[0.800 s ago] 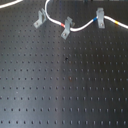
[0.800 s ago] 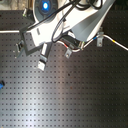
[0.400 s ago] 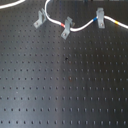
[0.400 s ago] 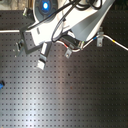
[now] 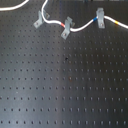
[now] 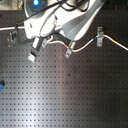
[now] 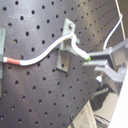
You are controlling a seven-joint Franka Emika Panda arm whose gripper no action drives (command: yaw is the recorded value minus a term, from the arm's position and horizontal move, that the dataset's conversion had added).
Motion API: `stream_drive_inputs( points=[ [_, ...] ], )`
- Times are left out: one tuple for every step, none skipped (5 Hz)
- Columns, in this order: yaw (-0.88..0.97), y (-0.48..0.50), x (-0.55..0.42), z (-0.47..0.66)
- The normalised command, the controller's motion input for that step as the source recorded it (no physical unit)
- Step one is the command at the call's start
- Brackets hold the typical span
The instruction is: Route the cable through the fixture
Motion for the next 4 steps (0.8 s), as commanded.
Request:
stream_drive_inputs(
  points=[
    [0.17, 0.119, 0.047, 0.51],
    [0.14, 0.018, 0.052, 0.29],
    [0.04, -0.07, 0.009, -0.05],
    [0.0, -0.189, -0.053, -0.35]
  ],
)
